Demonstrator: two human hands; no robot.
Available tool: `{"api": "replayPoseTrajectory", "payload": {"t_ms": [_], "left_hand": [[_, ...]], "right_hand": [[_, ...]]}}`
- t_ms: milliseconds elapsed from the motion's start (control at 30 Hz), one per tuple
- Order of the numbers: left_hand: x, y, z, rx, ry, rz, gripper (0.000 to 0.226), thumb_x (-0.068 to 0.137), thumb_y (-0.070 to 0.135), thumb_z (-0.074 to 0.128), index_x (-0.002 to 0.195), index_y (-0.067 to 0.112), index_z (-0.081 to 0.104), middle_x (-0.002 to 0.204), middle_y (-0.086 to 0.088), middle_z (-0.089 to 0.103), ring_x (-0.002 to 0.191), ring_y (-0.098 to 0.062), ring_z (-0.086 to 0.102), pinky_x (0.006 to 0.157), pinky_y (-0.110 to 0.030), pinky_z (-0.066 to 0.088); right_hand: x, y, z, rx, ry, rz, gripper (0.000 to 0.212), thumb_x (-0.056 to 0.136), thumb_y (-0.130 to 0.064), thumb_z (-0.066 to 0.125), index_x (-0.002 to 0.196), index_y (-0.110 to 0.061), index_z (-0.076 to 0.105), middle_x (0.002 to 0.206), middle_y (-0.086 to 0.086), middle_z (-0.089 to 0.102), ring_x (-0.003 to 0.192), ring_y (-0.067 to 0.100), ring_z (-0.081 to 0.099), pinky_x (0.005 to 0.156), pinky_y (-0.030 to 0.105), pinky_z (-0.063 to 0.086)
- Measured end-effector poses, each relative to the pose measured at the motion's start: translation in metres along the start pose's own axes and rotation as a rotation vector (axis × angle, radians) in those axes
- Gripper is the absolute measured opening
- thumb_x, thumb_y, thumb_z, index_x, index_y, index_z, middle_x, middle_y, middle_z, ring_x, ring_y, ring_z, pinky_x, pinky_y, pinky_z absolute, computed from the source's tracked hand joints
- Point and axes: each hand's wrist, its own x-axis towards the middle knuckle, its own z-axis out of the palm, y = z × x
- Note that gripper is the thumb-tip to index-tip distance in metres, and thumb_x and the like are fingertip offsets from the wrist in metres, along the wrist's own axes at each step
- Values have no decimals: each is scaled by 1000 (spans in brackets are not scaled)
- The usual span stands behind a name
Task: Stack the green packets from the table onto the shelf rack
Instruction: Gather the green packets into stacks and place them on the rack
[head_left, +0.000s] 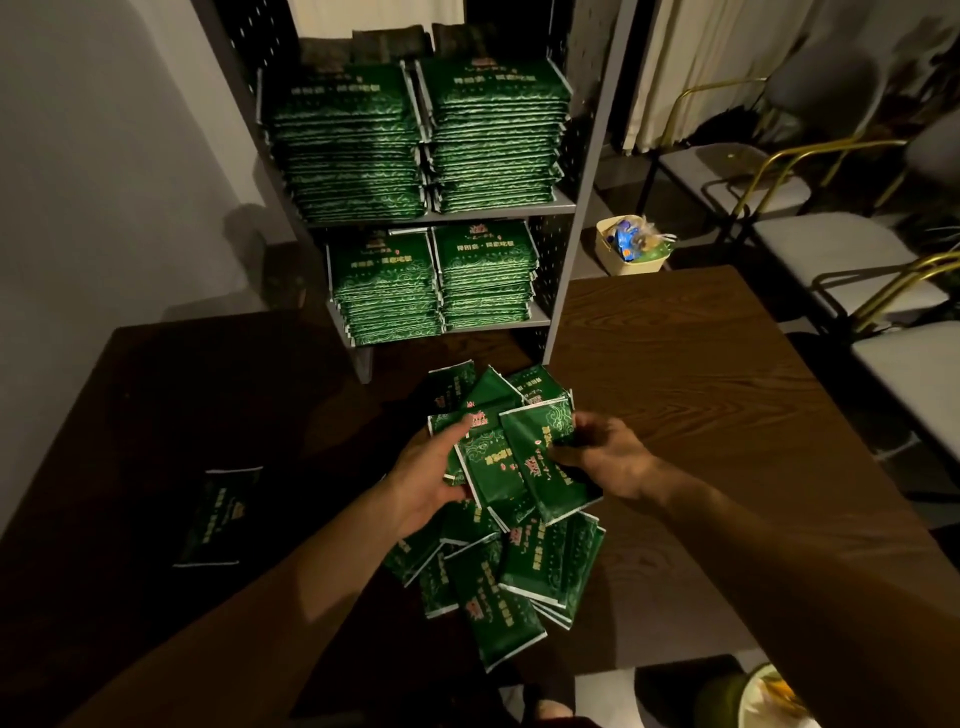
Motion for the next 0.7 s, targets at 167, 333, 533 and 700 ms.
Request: {"api": "replayPoseTrajectory", "payload": {"t_ms": [167, 333, 533, 700], "left_hand": [[-3, 6, -3, -13, 56, -56, 67, 82, 36, 78, 141, 23, 50, 148, -8, 49, 131, -33, 52, 78, -46, 62], [-6, 11, 0, 61, -6, -19, 19, 98, 17, 62, 108, 34, 59, 117, -3, 67, 107, -23, 65, 90, -48, 55], [-5, 4, 0, 502, 139, 437, 33, 104, 28, 52, 137, 28, 51, 122, 9, 64, 110, -6, 61, 86, -27, 51], [-18, -6, 1, 955, -47, 630, 48, 106, 28, 43, 153, 28, 32, 145, 12, 42, 122, 0, 47, 94, -13, 43]], "right_hand": [[1, -3, -3, 125, 67, -35, 16, 95, -1, 60, 96, -16, 67, 99, 7, 71, 89, 17, 67, 71, 27, 56], [4, -10, -4, 161, 94, -51, 12, 95, -2, 60, 100, -10, 68, 93, 4, 71, 82, 14, 67, 70, 28, 57], [8, -14, -5, 72, 174, 93, 18, 93, -16, 68, 105, -3, 68, 90, 12, 72, 70, 16, 72, 58, 22, 55], [8, -24, -2, -21, 24, 292, 29, 107, -16, 40, 89, -5, 59, 64, 4, 56, 37, 6, 50, 39, 15, 41]]}}
